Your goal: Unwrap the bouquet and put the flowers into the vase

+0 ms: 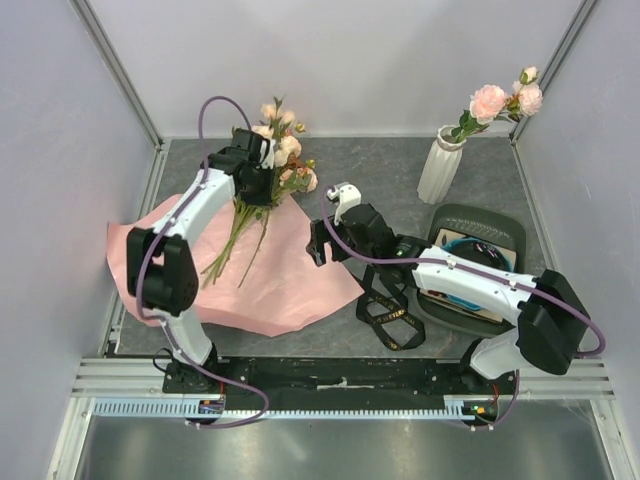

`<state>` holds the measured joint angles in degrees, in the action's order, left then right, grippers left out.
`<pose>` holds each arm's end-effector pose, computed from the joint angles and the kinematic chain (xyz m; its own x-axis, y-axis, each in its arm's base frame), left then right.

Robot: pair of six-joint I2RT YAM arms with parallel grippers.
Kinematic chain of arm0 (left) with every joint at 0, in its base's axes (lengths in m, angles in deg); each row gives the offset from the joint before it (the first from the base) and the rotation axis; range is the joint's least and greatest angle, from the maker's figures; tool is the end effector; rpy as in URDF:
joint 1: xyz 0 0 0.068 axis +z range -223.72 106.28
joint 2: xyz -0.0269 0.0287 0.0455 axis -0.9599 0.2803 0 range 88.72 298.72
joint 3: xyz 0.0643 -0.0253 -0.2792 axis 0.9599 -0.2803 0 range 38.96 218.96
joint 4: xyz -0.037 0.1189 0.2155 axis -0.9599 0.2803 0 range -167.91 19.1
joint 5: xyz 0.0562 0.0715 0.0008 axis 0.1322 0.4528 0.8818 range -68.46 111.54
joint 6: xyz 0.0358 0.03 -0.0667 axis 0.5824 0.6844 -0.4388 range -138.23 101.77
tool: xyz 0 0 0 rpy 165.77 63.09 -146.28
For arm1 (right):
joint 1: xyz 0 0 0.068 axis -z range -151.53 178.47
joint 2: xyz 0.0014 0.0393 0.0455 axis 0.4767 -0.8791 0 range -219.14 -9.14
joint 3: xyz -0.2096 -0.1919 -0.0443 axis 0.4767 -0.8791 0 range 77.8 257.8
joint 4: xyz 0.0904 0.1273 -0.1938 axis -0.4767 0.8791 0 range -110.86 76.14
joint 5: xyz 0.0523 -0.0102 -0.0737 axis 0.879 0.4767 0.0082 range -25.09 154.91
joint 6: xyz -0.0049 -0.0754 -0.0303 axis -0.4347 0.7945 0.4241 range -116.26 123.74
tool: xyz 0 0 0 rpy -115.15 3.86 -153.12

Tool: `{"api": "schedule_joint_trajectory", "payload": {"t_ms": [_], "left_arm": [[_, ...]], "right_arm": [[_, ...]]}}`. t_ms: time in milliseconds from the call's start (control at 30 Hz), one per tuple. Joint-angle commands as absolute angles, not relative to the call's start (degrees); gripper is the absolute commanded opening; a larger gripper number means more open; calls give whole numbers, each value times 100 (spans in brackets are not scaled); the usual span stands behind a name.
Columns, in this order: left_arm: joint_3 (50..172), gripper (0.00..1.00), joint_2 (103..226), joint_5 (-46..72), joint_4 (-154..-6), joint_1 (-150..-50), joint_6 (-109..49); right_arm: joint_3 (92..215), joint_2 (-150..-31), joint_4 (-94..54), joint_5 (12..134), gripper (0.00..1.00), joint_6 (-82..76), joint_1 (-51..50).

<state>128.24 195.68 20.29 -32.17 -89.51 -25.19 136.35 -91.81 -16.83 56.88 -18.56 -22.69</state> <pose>0.3894 -0.1117 0.2381 -0.8883 0.1252 -0.4419 0.1751 0.9818 -0.0737 0.2254 0.2642 0.2827 -0.5372 -0.0680 -0.8407 -0.5298 0.8028 0.2736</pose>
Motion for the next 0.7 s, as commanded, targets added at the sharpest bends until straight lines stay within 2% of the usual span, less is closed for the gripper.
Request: {"api": "schedule_joint_trajectory", "payload": {"t_ms": [0,233,367,533,667], "left_arm": [[12555,2,18401,679,-4063,-8998,-2403],[11983,2,17478,-814,-5178,-9033,-2911],[11588,2,17161,-2166,-6214,-9156,-3369],[11402,2,16888,-2644,-6507,-9428,-3467],[11402,2,16862,-2741,-6516,-9596,-3449]], "right_arm": [[14020,-9254,-1621,5550,91,-1981,-2225],[14530,-8991,-1813,6288,91,-2412,-1452],[14793,-8780,-2243,6324,91,-2061,-1328],[15154,-8710,-2367,6481,88,-2104,-1047],[15137,-8718,-2692,7157,85,-2052,-1020]]}}
